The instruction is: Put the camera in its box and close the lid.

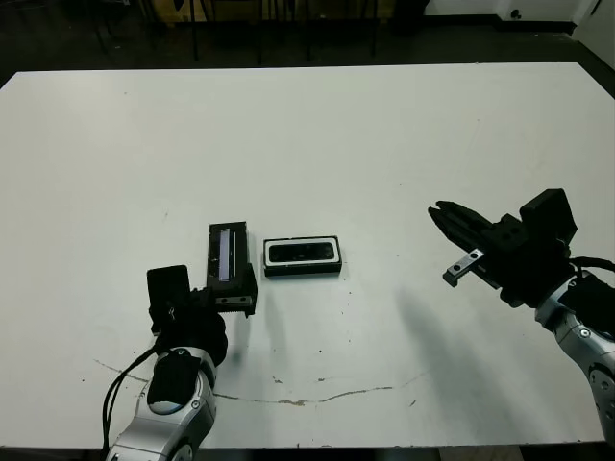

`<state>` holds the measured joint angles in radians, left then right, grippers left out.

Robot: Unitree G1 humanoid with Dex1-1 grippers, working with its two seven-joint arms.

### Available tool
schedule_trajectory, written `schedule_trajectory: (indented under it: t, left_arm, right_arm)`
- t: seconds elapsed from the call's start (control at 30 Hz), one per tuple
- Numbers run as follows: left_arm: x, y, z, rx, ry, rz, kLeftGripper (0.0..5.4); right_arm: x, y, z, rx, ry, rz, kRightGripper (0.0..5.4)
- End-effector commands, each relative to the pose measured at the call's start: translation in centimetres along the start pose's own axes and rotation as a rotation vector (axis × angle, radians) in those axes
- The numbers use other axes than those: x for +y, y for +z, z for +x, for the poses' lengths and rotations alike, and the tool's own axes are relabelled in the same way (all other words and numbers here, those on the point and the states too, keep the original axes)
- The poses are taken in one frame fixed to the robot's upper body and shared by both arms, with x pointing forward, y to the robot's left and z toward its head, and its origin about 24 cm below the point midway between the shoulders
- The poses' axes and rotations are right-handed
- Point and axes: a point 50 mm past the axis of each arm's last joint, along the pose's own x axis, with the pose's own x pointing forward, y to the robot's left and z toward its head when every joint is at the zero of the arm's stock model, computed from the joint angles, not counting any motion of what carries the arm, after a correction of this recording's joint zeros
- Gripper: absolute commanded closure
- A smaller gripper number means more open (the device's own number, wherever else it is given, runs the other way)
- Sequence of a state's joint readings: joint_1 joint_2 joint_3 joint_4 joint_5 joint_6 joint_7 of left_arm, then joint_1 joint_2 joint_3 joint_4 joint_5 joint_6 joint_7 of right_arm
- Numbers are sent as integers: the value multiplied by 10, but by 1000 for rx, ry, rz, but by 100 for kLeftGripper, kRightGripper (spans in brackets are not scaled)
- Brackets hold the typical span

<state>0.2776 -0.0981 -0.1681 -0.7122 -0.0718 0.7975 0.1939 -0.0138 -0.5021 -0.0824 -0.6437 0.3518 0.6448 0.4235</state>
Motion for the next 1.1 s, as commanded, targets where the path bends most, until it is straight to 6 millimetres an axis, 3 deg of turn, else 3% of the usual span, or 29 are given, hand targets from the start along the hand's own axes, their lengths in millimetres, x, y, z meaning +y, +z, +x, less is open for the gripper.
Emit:
schedule_trajectory:
  t: [0.03, 0.4, 1.1]
  left_arm:
    - [5, -7, 4, 46, 13, 35, 14]
    - [2, -10, 7, 65, -42, 41, 1]
    - [4, 4, 1, 43, -48, -47, 8]
  right_arm:
    - [2, -5, -1, 18, 0, 11, 540]
    - [2, -5, -1, 19, 0, 6, 540]
    - [1, -7, 0, 21, -1, 9, 540]
